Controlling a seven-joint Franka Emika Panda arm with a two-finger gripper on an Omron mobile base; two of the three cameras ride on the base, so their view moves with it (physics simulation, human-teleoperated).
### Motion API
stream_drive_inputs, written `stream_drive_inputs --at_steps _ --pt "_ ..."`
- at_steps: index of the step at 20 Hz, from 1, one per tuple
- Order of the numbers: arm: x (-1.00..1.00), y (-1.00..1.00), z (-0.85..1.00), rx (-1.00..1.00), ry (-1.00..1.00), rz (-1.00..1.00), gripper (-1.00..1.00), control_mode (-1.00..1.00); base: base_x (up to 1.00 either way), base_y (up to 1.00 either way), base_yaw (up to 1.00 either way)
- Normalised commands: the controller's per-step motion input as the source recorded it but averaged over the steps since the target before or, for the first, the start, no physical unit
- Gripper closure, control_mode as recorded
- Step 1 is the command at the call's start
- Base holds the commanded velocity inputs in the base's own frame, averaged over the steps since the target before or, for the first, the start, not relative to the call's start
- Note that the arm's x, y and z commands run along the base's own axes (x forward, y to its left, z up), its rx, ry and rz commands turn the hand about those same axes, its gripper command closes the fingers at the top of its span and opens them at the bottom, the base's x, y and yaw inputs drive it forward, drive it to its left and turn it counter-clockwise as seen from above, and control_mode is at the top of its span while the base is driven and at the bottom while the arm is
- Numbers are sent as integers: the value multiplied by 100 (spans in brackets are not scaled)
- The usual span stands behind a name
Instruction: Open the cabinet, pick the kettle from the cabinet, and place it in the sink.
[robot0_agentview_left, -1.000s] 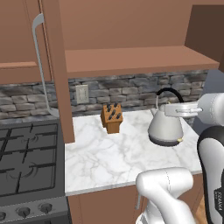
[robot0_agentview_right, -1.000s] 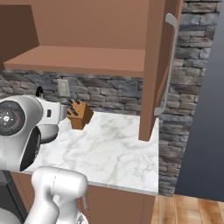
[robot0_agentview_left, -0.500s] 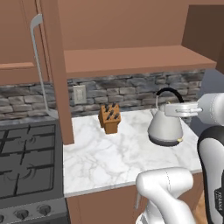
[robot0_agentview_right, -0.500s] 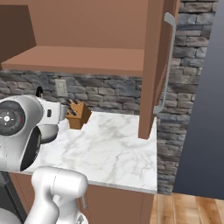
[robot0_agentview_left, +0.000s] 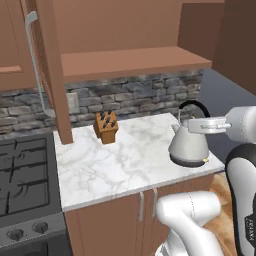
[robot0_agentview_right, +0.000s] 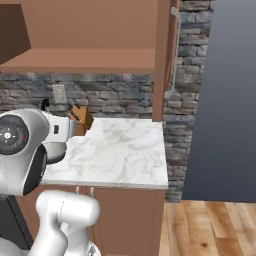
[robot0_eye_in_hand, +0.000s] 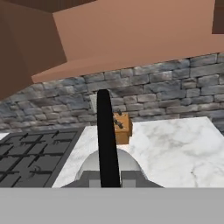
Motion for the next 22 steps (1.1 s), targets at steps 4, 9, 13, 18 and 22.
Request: stream_drive_inputs --at_steps 4,9,13,18,22 --pt "0 0 0 0 0 0 100 100 -56 0 -7" --pt "0 0 0 0 0 0 100 100 -46 0 45" --pt "0 0 0 0 0 0 100 100 -39 0 63" --pt "0 0 0 0 0 0 100 100 -34 0 64" --pt "0 0 0 0 0 0 100 100 -30 0 68"
